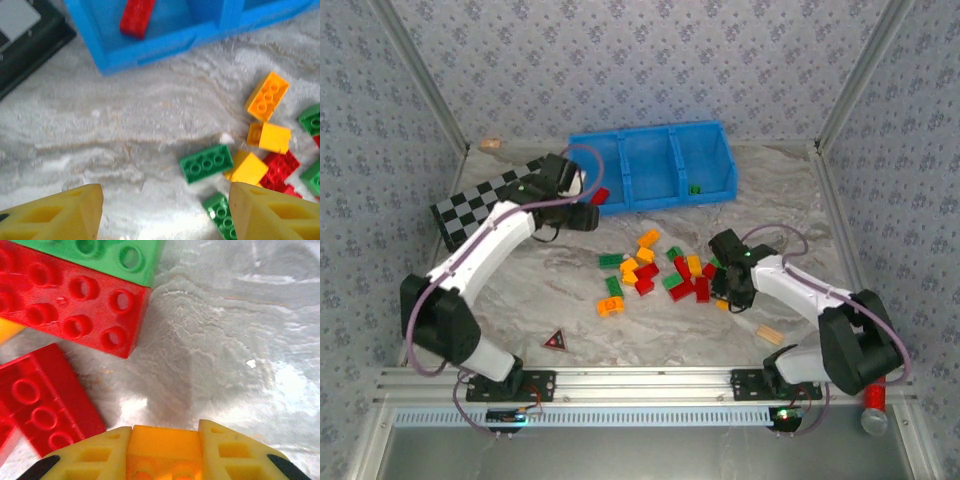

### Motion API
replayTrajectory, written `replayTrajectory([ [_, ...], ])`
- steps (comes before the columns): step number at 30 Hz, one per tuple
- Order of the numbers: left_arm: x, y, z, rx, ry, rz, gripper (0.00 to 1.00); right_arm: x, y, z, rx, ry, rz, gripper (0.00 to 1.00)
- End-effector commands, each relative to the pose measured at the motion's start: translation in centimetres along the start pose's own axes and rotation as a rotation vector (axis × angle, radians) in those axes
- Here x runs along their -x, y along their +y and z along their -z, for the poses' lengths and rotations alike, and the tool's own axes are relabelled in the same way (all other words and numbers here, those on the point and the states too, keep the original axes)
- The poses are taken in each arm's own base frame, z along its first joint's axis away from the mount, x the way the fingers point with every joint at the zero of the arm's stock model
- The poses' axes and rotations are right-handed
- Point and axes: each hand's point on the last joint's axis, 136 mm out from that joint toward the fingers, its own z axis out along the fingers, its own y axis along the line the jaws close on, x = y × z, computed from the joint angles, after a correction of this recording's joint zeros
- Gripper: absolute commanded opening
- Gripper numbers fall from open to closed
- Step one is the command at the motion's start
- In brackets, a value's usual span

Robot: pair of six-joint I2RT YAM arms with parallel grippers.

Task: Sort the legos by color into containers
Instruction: Pick up the lego from the bottom-center of the table, then place the lego in the container.

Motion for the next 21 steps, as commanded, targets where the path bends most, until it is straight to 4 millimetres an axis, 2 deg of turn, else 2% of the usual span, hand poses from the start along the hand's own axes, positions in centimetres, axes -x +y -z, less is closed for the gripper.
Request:
replayTrajectory([
  [1,-3.4,0.3,1.5,-0.009,0.039,0.033,0.67,0.7,0.2,3.1,-0.014,-0.012,0.062,0.26],
  [5,-6.4,0.3,2.3,-0.015,0.059,0.067,0.67,3.4,2.1,5.7,0.013,-0.083,0.133,0.26],
  [8,-8.5,-0.2,2.1,-0.046,0.075,0.126,0.68,6.4,4.5,7.8,0.029,-0.162,0.214,0.26],
  [13,-11.7,-1.5,1.4,-0.102,0.097,0.205,0.68,12.0,10.1,11.3,0.102,-0.296,0.344,0.26],
  [18,-13.4,-1.9,1.3,-0.102,0.101,0.251,0.69,16.7,15.4,12.1,0.128,-0.376,0.442,0.26],
  [21,-13.7,-2.6,1.6,-0.111,0.097,0.249,0.69,18.7,18.8,11.9,0.142,-0.419,0.51,0.26],
])
